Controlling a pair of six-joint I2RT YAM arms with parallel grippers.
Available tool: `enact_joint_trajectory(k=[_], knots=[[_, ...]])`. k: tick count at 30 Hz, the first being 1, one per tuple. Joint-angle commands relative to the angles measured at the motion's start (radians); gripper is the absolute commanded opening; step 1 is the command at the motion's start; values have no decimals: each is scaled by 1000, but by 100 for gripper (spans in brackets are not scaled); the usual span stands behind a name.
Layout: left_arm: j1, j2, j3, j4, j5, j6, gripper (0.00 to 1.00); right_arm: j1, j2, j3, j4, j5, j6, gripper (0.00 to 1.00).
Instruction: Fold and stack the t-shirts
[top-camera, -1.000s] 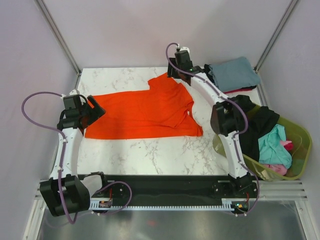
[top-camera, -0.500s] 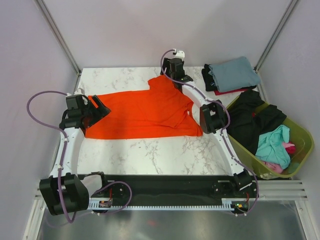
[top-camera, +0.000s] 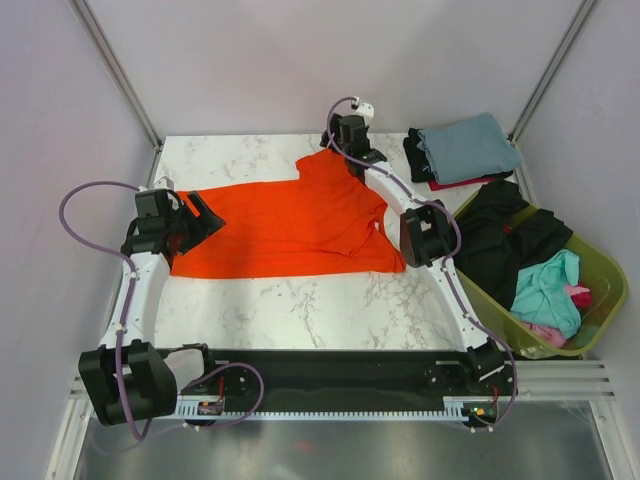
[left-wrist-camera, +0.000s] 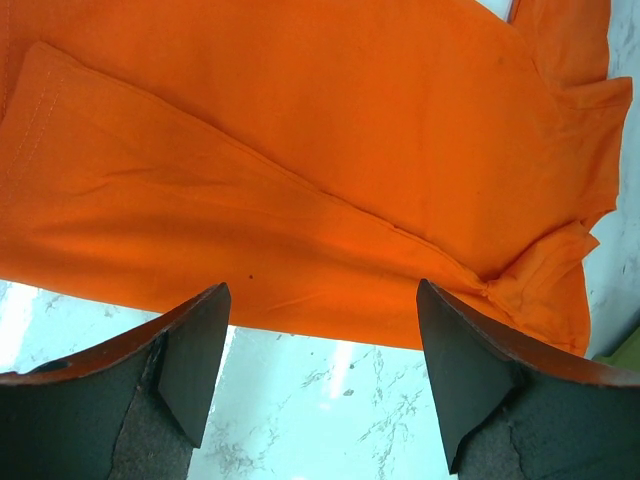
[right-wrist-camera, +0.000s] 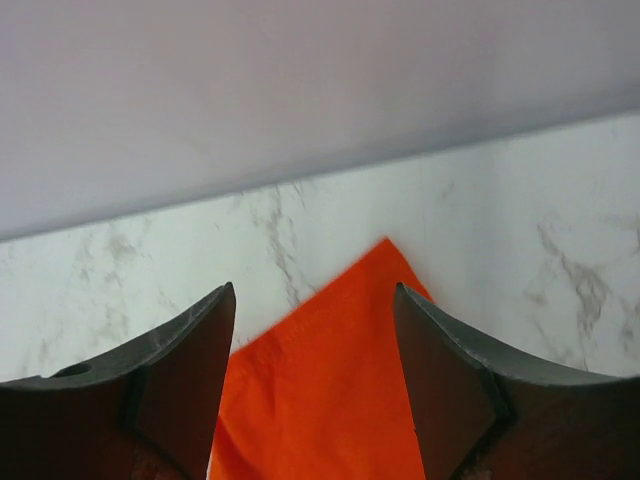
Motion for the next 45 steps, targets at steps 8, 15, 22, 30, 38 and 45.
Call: enact_joint_trajectory(k=[8, 15, 22, 30, 38, 45], knots=[[-8, -33, 2, 26, 32, 30, 82, 20, -229, -429, -221, 66, 20, 73], [-11, -31, 5, 28, 39, 24, 82, 102, -309, -555, -234, 15, -56, 77], [-9, -70, -10, 25, 22, 28, 83, 208, -449, -811, -245, 50, 0, 77], [-11, -62, -6, 26, 31, 28, 83, 222, -648, -868, -263, 122, -72, 79], [-9, -65, -10, 26, 17, 28, 83, 166, -578, -720, -280, 113, -120, 78], [-14, -59, -14, 26, 6, 31, 83, 116, -417, -562, -288, 102, -140, 77]])
